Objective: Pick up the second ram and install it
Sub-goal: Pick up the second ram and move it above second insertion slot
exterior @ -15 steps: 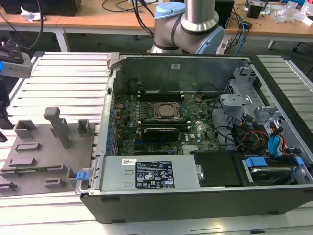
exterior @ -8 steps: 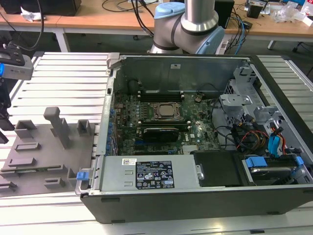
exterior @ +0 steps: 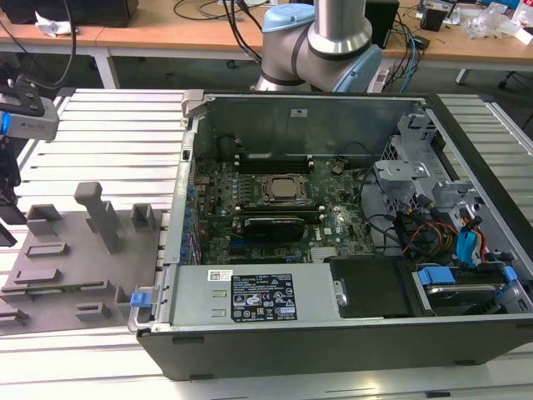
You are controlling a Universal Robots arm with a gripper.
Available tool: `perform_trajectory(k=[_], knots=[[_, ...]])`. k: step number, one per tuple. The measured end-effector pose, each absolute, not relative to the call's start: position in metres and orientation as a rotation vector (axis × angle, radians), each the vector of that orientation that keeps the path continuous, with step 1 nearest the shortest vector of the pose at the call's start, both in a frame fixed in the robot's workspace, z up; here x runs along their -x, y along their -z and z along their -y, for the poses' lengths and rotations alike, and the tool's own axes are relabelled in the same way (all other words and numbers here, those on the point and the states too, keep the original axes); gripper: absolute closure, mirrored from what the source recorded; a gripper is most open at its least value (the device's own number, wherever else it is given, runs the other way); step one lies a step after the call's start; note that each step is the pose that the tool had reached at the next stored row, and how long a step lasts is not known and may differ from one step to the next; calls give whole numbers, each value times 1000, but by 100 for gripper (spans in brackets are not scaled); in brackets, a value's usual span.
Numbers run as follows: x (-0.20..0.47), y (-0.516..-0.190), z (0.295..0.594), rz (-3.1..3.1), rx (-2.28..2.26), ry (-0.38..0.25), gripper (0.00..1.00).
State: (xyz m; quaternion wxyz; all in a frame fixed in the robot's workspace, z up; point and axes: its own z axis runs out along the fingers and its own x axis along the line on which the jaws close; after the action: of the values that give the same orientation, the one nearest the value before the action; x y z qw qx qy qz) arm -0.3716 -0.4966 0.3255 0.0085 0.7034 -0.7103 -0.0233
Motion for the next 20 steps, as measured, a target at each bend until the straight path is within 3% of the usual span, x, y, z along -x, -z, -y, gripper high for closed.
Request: perform_trajectory(k=[20], knots=[[372,-312,497,2219,-2198,73,64]])
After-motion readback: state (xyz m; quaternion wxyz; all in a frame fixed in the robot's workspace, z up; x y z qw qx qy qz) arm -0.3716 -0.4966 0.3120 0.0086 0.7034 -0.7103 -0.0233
